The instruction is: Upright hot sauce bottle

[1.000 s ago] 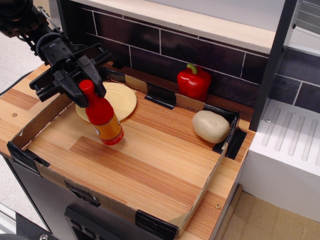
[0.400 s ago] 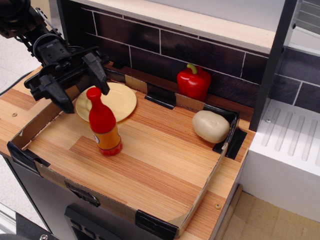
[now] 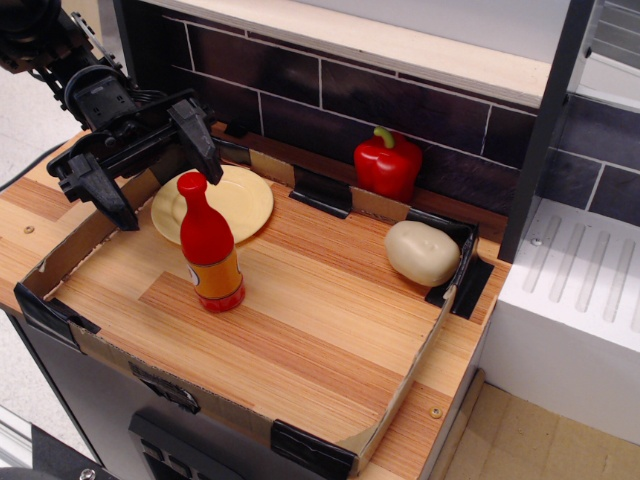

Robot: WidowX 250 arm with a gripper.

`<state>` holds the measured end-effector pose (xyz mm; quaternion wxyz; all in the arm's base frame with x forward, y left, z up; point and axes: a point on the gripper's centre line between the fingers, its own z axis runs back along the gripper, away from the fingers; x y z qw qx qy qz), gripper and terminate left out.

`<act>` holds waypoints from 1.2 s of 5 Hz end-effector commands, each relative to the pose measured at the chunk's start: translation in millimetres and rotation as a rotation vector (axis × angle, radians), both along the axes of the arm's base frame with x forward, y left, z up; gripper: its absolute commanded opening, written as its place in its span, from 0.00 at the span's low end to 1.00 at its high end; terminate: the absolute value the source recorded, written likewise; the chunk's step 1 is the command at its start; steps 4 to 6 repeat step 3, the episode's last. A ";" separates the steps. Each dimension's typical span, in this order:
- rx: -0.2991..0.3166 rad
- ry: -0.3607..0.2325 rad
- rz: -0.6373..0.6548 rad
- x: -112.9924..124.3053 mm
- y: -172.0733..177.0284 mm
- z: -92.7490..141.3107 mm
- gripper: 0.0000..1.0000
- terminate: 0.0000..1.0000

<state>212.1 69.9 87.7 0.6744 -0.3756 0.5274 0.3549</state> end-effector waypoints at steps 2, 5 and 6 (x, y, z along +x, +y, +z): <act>-0.024 -0.176 -0.130 3.2 9.5 -5.0 1.00 0.00; -0.024 -0.176 -0.130 3.2 9.5 -5.0 1.00 1.00; -0.024 -0.176 -0.130 3.2 9.5 -5.0 1.00 1.00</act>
